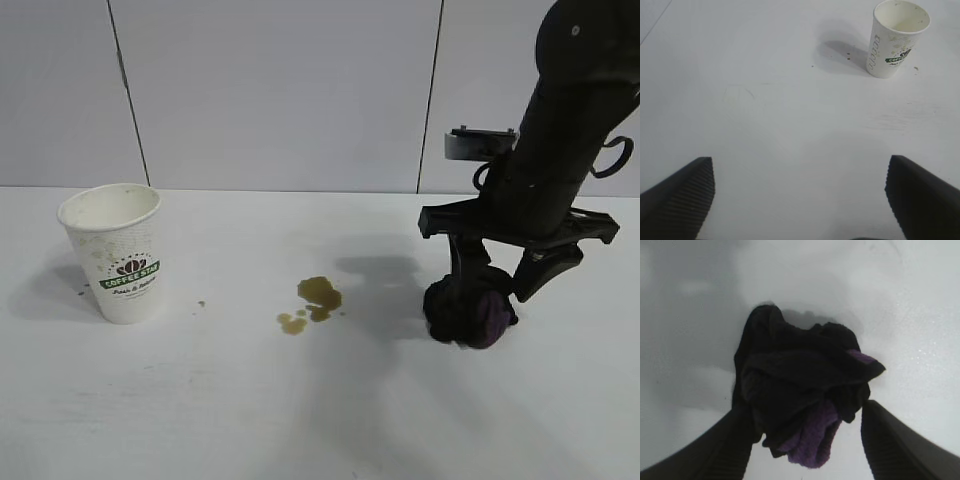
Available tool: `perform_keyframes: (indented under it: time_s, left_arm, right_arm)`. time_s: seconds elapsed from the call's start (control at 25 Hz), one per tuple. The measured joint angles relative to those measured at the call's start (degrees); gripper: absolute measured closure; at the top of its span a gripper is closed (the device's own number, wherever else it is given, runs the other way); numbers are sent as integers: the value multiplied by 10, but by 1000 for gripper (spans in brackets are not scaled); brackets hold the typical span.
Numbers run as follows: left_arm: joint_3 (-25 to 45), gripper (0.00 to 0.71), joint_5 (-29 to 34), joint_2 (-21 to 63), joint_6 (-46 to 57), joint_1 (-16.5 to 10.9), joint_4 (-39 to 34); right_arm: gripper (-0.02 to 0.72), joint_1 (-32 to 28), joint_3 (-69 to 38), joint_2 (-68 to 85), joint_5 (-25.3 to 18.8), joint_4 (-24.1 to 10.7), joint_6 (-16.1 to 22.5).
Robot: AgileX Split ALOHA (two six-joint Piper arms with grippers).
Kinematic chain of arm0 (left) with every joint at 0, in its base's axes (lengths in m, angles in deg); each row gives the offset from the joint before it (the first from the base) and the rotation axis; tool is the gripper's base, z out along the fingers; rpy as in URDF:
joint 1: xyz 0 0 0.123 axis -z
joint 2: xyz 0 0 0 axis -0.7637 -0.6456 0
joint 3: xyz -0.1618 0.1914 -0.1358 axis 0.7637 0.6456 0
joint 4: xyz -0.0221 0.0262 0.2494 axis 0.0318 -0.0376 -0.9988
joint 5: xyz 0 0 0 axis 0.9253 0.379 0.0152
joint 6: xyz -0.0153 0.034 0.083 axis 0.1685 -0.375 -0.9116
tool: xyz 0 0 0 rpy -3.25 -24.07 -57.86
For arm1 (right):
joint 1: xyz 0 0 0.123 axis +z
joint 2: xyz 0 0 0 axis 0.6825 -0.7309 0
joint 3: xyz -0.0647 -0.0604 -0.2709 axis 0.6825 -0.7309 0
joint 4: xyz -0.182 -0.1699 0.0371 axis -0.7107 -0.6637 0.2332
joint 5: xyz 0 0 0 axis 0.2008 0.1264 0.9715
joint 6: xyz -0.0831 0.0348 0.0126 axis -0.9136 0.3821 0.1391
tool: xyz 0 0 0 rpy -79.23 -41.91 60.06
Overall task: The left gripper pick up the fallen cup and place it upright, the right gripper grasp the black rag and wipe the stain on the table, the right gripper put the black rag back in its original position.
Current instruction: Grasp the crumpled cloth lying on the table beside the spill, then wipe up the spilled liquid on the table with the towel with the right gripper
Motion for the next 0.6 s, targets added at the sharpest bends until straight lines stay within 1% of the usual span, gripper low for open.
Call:
perform_keyframes:
  time_s: [0.04,0.08,0.16,0.2,0.28,0.4,0.48,0.6]
  left_arm:
    - [0,46,0,0,0,0,0]
    - [0,46,0,0,0,0,0]
    - [0,46,0,0,0,0,0]
    - [0,46,0,0,0,0,0]
    - [0,46,0,0,0,0,0]
    - [0,46,0,0,0,0,0]
    - [0,46,0,0,0,0,0]
    - [0,46,0,0,0,0,0]
  right_arm:
    - [586,0,1,0,0,0,2]
    - [600,0,3,1,-1,0,3]
    - [600,0,13,1,-14,3,3]
    - [600,0,21,1,-20,11,3]
    - [600,1,37,8,-25,41,-1]
    - [600,22,75,25,-27,91,-23]
    - [600,49,105,30,-25,108,-31]
    - [600,99,140,31,-12,118,-32]
